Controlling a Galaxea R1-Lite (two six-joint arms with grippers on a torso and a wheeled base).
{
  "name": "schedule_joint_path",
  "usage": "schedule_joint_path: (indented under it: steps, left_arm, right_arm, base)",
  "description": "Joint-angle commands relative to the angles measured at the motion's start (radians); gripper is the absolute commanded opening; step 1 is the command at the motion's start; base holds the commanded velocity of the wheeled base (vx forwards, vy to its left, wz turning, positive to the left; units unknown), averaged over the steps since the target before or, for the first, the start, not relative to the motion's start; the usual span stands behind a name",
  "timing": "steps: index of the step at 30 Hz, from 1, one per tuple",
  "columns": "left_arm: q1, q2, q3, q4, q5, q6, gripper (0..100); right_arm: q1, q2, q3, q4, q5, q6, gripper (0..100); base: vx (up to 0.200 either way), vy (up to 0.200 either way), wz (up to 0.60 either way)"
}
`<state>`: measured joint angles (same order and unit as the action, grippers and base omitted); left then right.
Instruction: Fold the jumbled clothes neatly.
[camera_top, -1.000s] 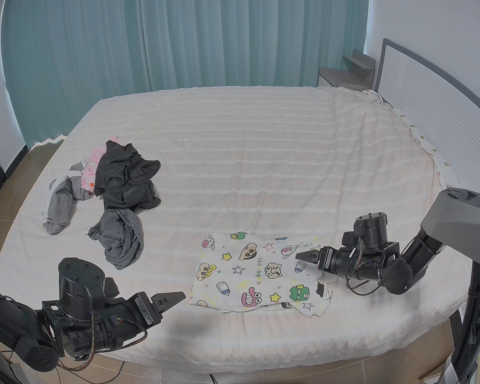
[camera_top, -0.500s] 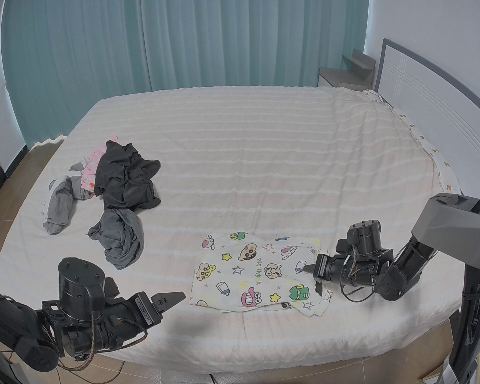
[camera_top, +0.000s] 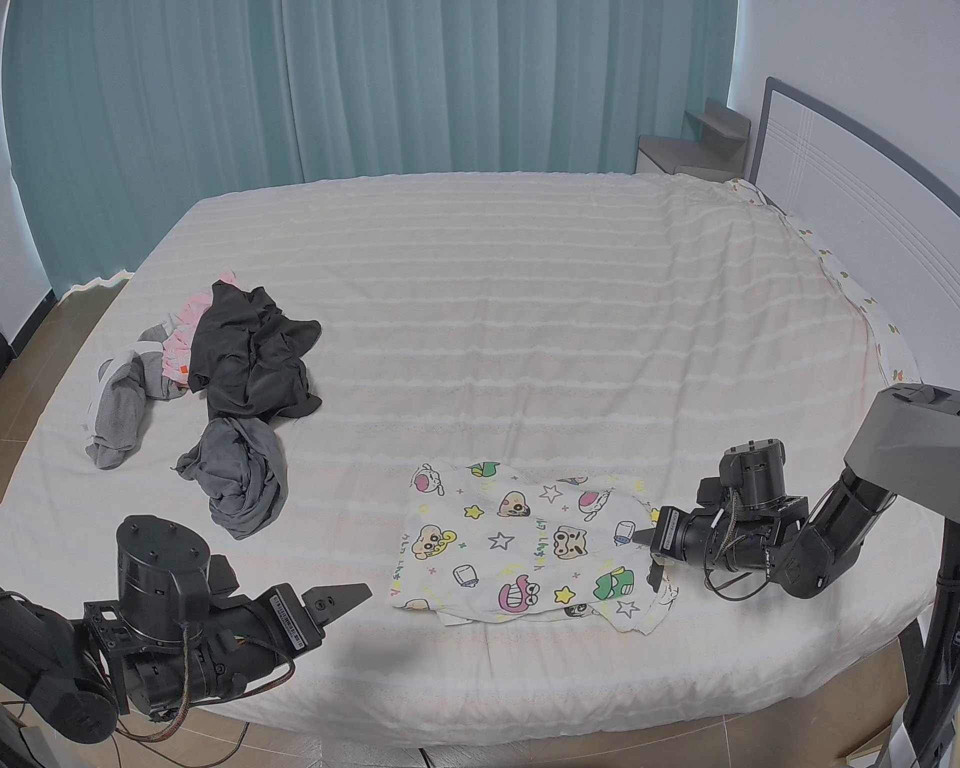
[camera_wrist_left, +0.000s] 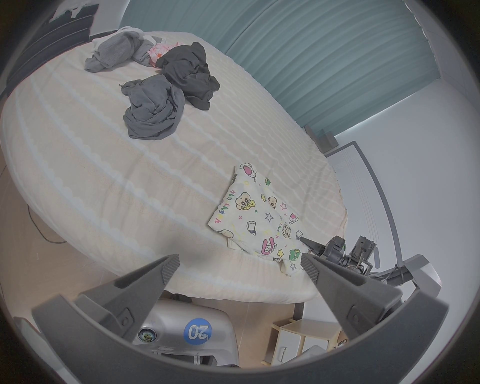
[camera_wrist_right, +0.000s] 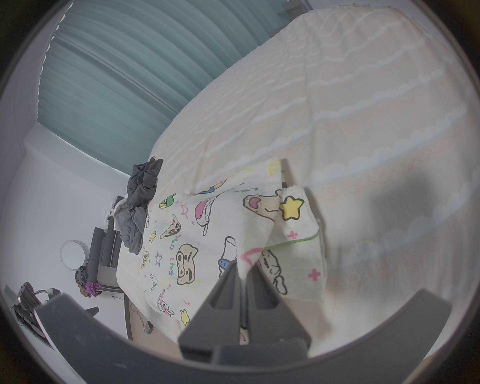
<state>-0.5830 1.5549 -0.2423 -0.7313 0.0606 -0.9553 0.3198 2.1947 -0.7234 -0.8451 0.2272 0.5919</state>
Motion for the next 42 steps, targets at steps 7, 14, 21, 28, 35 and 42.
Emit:
schedule_joint_path:
  steps: [7, 14, 21, 28, 35, 42]
  left_arm:
    - [0.0, 0.007, 0.0, 0.0, 0.001, 0.0, 100]
    - [0.0, 0.05, -0.014, -0.002, -0.005, 0.01, 100]
    - [0.173, 0.281, -0.268, -0.019, -0.074, 0.259, 100]
    - [0.233, 0.475, -0.453, 0.044, -0.323, 0.423, 100]
    - [0.236, 0.683, -0.618, 0.062, -0.331, 0.512, 100]
    - [0.247, 0.745, -0.698, 0.07, -0.331, 0.535, 100]
  right_arm:
    - [-0.004, -0.003, 0.024, 0.003, 0.006, -0.012, 0]
    - [-0.007, -0.049, 0.07, -0.008, 0.027, -0.017, 100]
    - [-0.077, -0.135, 0.203, -0.101, 0.067, -0.017, 100]
    - [-0.13, -0.003, 0.237, -0.213, 0.132, -0.017, 100]
    - [-0.105, 0.077, 0.197, -0.275, 0.142, -0.015, 100]
    - [-0.094, 0.096, 0.15, -0.246, 0.152, -0.015, 100]
  base:
    - [0.0, 0.0, 0.0]
    - [0.0, 0.0, 0.0]
    - [0.0, 0.0, 0.0]
    - [0.0, 0.0, 0.0]
    - [0.0, 0.0, 0.0]
    - [0.0, 0.0, 0.0]
